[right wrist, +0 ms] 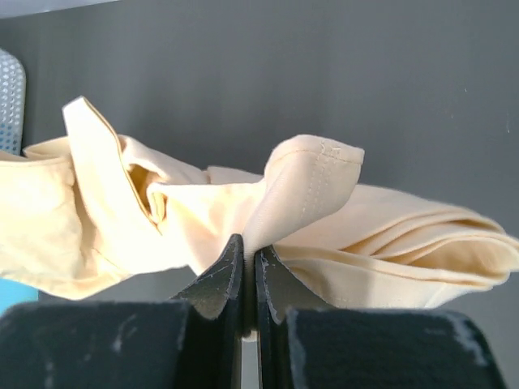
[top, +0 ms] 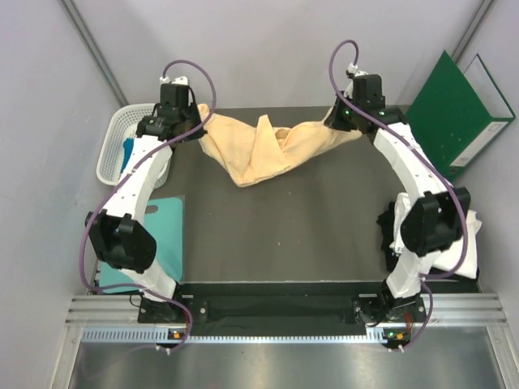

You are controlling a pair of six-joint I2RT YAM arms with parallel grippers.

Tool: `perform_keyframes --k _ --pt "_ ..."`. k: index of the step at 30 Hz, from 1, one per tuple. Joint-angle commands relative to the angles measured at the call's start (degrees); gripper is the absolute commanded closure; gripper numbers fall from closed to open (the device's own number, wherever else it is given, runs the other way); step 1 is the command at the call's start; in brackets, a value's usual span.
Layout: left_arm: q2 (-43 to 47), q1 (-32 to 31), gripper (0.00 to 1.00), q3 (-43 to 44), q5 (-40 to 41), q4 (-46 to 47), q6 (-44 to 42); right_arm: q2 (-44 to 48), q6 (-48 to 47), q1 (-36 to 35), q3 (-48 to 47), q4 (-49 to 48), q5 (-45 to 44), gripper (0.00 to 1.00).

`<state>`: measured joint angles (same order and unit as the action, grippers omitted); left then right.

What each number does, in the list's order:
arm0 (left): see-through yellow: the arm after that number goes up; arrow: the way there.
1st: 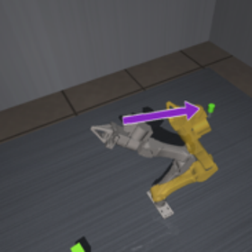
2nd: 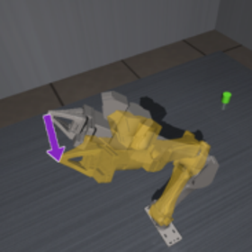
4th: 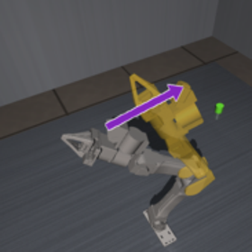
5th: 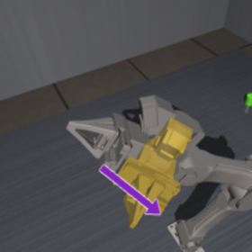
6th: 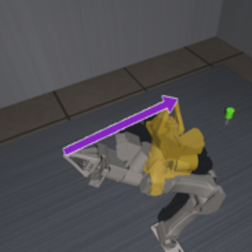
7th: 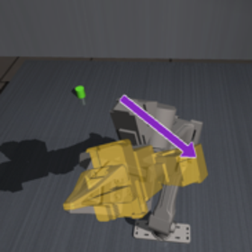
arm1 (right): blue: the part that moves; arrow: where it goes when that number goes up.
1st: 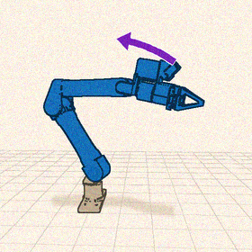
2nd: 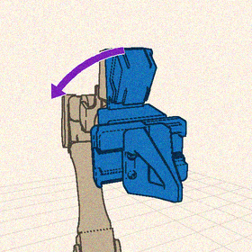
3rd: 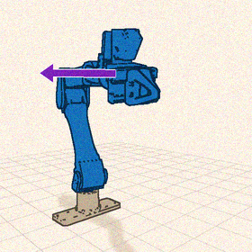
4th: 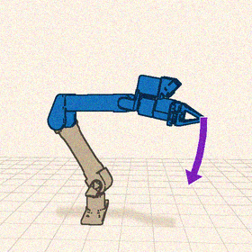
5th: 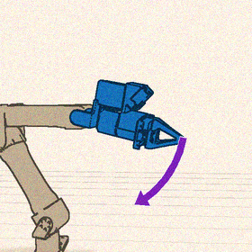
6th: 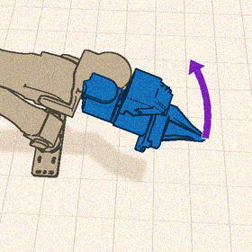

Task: Fold and stack the t-shirts
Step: Flatten out the tshirt

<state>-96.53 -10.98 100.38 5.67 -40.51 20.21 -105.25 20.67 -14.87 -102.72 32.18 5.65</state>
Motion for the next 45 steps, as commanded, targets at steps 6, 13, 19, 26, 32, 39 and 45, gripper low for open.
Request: perform_keyframes --k 6,13,19,26,32,39,45 --pt "5.6 0.1 1.0 -15.2 -3.2 -6.5 5.0 12.9 0.1 -0.3 31.6 5.1 4.6 0.99" --pt "5.8 -0.1 0.07 -15.7 -3.0 -19.9 7.4 21.3 1.4 -1.4 45.3 8.7 7.2 0.38" --pt "11.3 -4.6 0.01 -17.4 -5.4 -9.0 -2.0 21.5 0.5 -1.4 38.7 8.6 3.6 0.0" --pt "-4.4 -13.7 0.01 -9.7 -19.0 -6.4 -8.5 13.4 2.4 -1.4 32.2 3.6 6.9 0.0" --pt "-21.5 -22.6 0.01 5.4 -14.9 -12.6 -16.7 8.1 2.3 -1.4 26.3 4.2 7.4 0.0" --pt "-29.8 -25.0 0.07 10.4 -12.8 -12.7 -17.7 6.7 2.0 -1.1 24.8 5.3 6.3 0.0" --pt "-29.4 -24.9 1.0 10.0 -9.4 -12.5 -17.0 6.1 2.4 -1.1 24.9 5.1 6.9 0.0"
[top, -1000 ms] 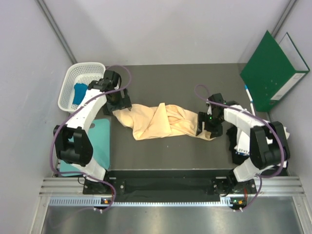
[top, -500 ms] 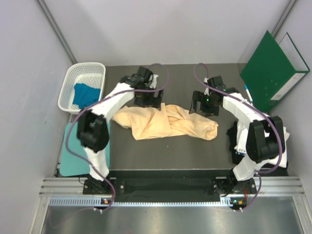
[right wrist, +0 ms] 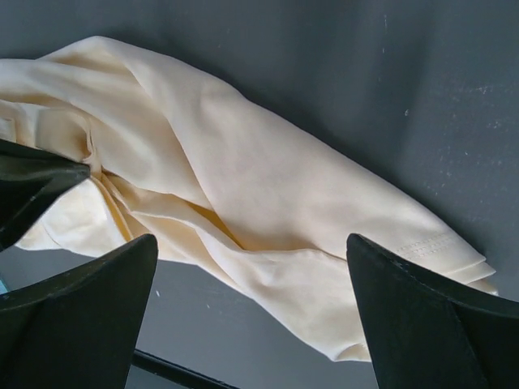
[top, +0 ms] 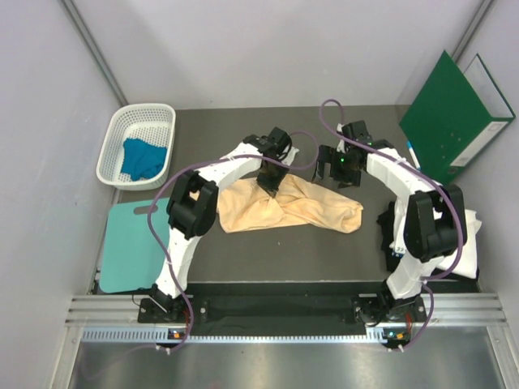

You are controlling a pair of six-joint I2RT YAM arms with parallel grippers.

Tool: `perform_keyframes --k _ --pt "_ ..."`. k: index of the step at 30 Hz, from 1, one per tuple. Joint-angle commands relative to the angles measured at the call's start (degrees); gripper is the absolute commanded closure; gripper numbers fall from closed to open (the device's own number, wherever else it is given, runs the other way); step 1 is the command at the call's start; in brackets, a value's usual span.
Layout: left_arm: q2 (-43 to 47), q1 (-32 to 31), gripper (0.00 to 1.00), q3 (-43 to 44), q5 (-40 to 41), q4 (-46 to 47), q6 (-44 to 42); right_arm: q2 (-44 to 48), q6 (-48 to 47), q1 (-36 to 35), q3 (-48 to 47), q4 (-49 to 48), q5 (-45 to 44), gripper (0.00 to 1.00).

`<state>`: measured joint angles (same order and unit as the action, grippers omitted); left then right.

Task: Fold and stack the t-shirts
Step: Flatten out the tshirt

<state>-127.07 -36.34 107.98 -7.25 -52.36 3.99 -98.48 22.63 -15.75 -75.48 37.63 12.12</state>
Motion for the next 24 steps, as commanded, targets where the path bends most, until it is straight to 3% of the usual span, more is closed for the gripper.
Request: perform_keyframes --k 1,8,14,24 --pt "1.4 0.5 1.0 2.5 4.8 -0.7 -0.7 -1.1 0.5 -0.2 -2.3 -0.5 0.8 0.0" --pt "7.4 1.3 1.0 3.1 18.1 -0.9 1.5 -2.8 0.4 -0.2 -3.2 -0.5 1.8 0.0" --pt "15.9 6.4 1.0 3.6 26.7 3.1 4.5 -4.7 0.6 -0.2 -4.1 1.9 0.8 0.0" --pt "25.5 17.2 1.0 -1.8 27.1 7.7 9.5 -5.9 1.9 -0.2 -2.9 -1.0 4.3 0.03"
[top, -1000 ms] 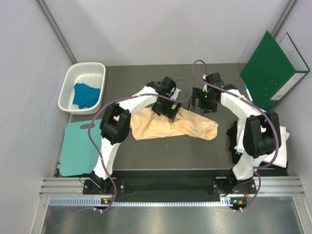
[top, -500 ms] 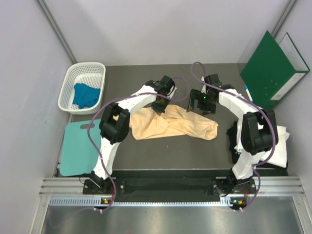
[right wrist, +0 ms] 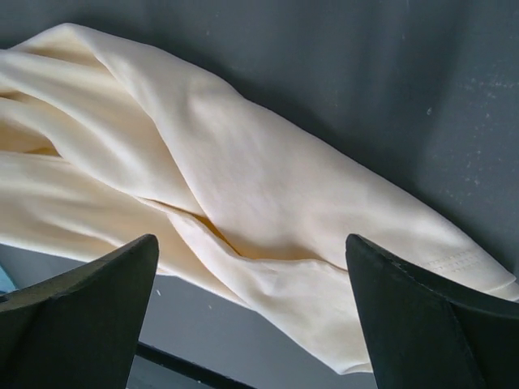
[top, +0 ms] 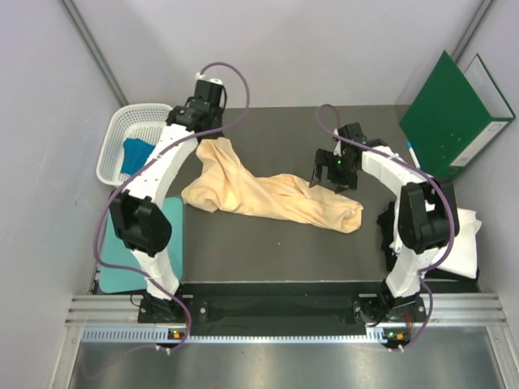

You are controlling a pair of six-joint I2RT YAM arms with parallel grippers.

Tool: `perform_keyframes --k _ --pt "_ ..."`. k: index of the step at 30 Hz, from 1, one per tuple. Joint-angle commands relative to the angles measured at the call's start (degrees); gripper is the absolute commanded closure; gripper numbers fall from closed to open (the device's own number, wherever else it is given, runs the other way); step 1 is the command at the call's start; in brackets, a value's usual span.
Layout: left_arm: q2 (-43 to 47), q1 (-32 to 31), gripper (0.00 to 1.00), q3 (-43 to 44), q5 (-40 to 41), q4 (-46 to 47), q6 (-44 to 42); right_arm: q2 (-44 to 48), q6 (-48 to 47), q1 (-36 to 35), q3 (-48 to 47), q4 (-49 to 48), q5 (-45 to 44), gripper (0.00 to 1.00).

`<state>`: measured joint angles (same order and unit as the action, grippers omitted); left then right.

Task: Fold and stack the t-shirts
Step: Flatten out the tshirt

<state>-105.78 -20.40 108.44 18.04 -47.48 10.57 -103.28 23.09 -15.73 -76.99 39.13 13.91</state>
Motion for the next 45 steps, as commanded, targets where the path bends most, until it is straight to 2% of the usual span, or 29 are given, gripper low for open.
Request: perform_keyframes --k 1,6,10,13,16,19,20,21,27,32,36,42,44,45 --pt "5.6 1.6 1.0 -3.4 1.8 2.9 3.0 -1.8 1.6 -0.4 -1.3 -3.9 3.1 0.04" --pt "10.5 2.2 1.0 -6.8 0.6 0.7 5.7 -8.8 0.6 -1.9 -3.4 -4.4 3.0 0.09" --pt "16.9 2.2 1.0 -13.2 -2.7 -0.9 8.8 -12.6 -0.9 -4.1 -8.1 -3.2 2.5 0.12" --pt "20.9 2.2 1.0 -17.7 -4.6 -2.2 10.7 -14.6 -1.6 -6.3 -11.3 -1.9 0.5 0.19" --pt "23.8 2.1 1.0 -21.2 -7.6 -3.7 11.6 -18.3 -3.0 -8.5 -15.6 1.2 -3.1 0.4" --pt "26.7 2.1 1.0 -24.4 -9.5 -4.8 12.9 -22.9 -5.3 -10.6 -20.4 6.0 -10.0 0.75" --pt "27.3 2.1 1.0 -24.9 -10.3 -5.2 13.2 -24.2 -5.8 -11.3 -21.3 7.1 -11.8 0.94" --pt "27.9 2.1 1.0 -25.8 -10.7 -5.7 13.5 -25.4 -6.2 -11.3 -22.1 8.0 -15.6 0.99" --pt "32.0 2.0 1.0 -27.0 -12.4 -12.0 16.6 -23.1 -5.9 -9.6 -26.1 6.7 -20.2 1.0" --pt "36.2 1.9 1.0 -30.2 -17.8 -18.3 22.1 -27.3 -5.2 -4.9 -38.8 9.3 -17.2 1.0" --pt "42.3 -0.1 1.0 -37.8 -22.2 -23.4 28.2 -31.4 -4.5 -2.1 -46.6 9.9 -14.3 1.0" --pt "52.0 -1.4 1.0 -52.7 -28.7 -28.0 34.6 -32.5 -1.6 3.0 -46.7 6.8 -4.8 0.99" --pt "54.3 -1.9 1.0 -55.9 -31.6 -28.8 36.0 -32.2 -0.9 4.3 -46.0 5.7 -2.9 0.93" --pt "56.8 -2.1 1.0 -58.4 -32.4 -29.4 36.7 -31.9 -0.9 4.5 -45.4 5.5 -2.0 0.86"
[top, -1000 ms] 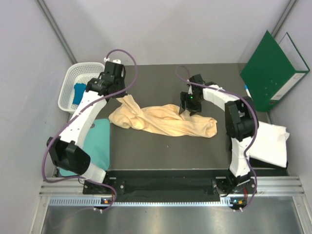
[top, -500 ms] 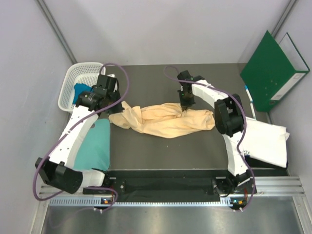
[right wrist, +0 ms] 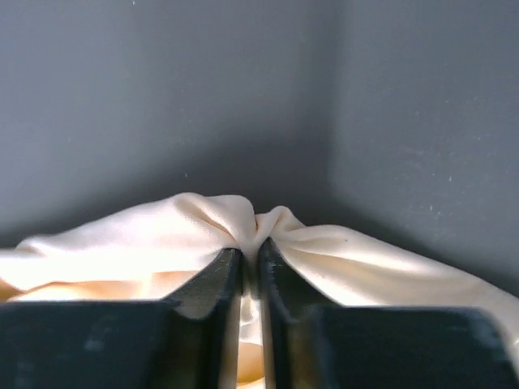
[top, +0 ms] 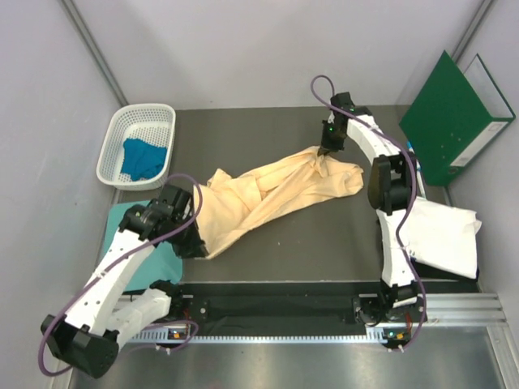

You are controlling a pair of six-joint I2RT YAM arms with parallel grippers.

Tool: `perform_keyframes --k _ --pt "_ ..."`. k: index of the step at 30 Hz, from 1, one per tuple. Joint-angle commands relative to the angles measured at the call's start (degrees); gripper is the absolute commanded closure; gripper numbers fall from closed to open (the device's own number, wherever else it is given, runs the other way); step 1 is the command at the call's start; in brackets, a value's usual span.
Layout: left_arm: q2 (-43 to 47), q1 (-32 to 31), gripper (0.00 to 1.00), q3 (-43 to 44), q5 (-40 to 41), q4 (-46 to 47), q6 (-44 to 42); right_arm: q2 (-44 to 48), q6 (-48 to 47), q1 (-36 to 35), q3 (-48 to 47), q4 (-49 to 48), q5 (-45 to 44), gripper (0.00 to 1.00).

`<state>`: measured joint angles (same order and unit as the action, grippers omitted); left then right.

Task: Fold and stack the t-shirts
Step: Flatten out the tshirt

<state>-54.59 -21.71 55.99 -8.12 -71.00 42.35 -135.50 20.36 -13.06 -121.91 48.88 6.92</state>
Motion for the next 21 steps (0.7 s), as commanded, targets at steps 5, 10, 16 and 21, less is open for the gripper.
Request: perform_keyframes --k 5,10,16,21 --pt "11.7 -1.0 0.22 -10.7 -9.9 -8.4 4.3 8.3 -0.5 1.8 7.8 -6.8 5.1 0.32" --pt "11.0 -1.0 0.01 0.2 0.2 -7.8 2.2 18.2 -2.5 1.8 21.1 -10.1 2.6 0.0" --pt "-0.5 -1.0 0.01 3.2 2.5 10.1 -1.0 26.2 -4.8 2.0 28.2 -10.5 1.3 0.0" --pt "-18.5 -1.0 0.01 11.3 7.5 17.6 -5.9 28.5 -5.7 2.3 29.4 -9.5 1.7 0.0"
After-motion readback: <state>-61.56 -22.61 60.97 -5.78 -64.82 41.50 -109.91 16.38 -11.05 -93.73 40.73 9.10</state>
